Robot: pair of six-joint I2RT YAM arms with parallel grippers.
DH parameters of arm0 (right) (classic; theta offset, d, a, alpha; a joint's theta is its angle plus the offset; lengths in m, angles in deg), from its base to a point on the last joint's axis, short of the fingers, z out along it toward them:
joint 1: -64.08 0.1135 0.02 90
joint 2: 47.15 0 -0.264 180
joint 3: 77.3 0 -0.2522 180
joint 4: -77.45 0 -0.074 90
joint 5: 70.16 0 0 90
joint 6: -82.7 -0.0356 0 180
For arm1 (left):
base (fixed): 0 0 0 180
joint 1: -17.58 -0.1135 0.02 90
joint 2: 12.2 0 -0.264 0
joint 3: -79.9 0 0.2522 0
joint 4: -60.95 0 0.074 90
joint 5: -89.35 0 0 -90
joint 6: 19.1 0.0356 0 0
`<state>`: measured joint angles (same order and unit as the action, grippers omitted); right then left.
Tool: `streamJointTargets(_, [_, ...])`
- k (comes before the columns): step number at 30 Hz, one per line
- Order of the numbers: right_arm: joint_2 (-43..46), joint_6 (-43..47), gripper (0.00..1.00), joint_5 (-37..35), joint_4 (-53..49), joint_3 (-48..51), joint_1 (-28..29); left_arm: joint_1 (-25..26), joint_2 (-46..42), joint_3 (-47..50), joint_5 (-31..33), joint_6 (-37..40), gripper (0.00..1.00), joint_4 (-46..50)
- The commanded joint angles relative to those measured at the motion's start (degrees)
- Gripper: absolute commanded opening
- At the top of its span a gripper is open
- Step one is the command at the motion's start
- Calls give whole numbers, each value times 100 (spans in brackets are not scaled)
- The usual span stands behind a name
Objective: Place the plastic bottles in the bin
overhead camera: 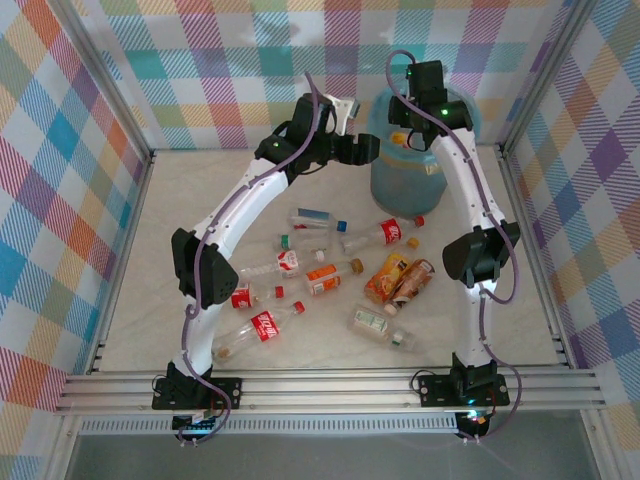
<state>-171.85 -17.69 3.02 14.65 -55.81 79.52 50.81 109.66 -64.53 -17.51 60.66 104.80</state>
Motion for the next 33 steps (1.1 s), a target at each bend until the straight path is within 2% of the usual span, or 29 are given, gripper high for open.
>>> streamJointTargets(1, [337,-162,50,188,-123,-221,25,-80,-496,24,82,208,80,147])
streamJointTargets(7, [717,-334,50,549,-300,-221,51,-72,-946,300,255,411,79,514])
streamJointTargets(13, [1165,-321,49,807,-669,-190,237,44,-1951,1366,604,761,79,697])
streamJointTargets(18, [1581,-319,50,1111,-891,169,512,314,-2863,2215,1116,1347,79,1276])
streamJointTargets(23, [2302,-312,51,1479,-555,1331,931,549,-3900,3276,1670,2079,79,1974])
streamJointTargets(33, [3753,-498,51,2020,527,4052,1656,579,-5571,5324,2057,3615,83,3339])
